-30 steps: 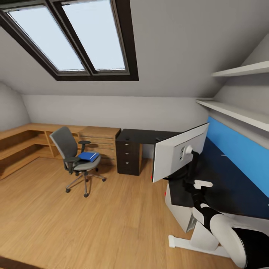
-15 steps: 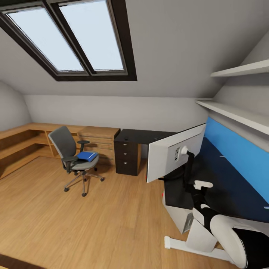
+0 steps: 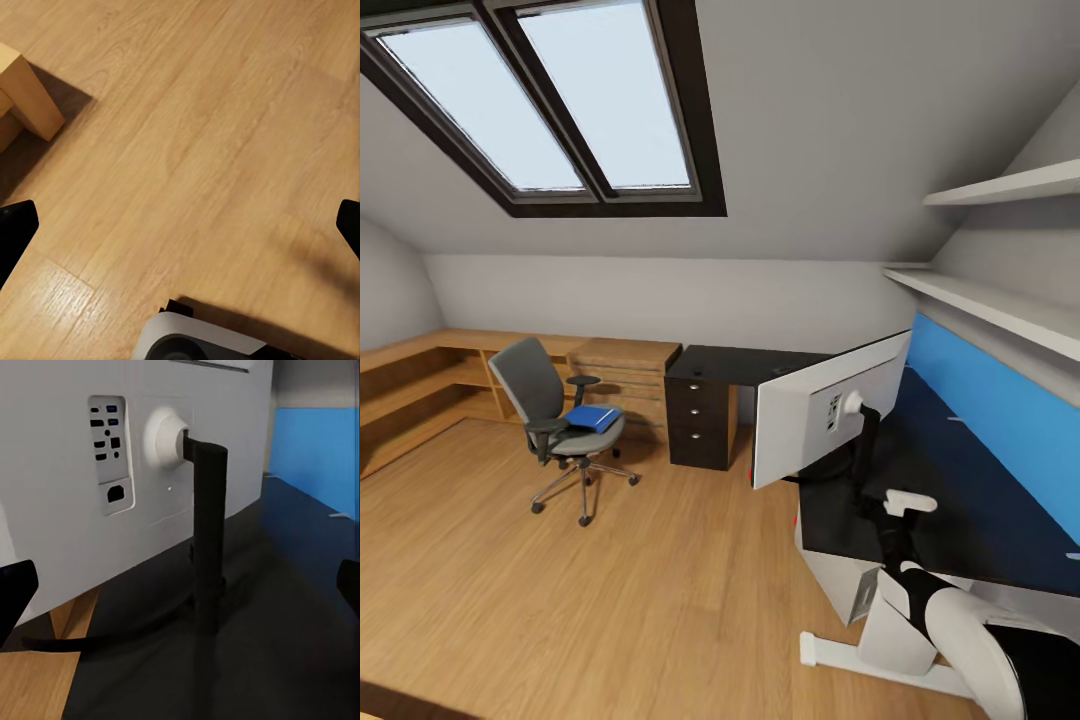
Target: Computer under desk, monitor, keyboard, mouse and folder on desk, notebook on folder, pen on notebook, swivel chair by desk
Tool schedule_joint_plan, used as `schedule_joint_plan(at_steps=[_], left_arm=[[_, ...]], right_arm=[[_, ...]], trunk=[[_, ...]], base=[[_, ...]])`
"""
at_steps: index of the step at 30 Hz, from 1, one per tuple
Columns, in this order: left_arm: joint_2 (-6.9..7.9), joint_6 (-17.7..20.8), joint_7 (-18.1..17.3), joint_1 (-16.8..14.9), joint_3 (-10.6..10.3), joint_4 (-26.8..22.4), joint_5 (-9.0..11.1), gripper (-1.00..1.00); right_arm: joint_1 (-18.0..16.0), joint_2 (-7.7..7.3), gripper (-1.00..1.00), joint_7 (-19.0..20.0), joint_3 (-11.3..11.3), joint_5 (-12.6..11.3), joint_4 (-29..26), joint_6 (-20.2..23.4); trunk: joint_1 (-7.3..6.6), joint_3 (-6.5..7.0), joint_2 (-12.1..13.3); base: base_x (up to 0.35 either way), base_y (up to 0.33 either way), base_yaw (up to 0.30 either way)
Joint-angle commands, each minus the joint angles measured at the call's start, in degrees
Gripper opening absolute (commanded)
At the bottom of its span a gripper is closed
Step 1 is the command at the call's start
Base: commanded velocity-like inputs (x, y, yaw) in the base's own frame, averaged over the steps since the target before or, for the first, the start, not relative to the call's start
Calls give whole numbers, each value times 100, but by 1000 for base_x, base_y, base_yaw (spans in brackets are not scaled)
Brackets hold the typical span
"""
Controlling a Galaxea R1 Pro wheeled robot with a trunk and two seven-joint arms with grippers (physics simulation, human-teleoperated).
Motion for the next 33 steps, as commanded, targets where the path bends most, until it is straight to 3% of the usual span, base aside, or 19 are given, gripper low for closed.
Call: schedule_joint_plan(at_steps=[1, 33], left_arm=[[-2, -2, 8, 4, 22, -9, -27, 100], [9, -11, 8, 4, 22, -8, -27, 100]], right_arm=[[-2, 6, 100, -13, -39, 3, 7, -22], [137, 44, 100, -63, -39, 8, 16, -44]], trunk=[[2, -1, -3], [2, 191, -3]], base=[[0, 0, 0], [0, 0, -29]])
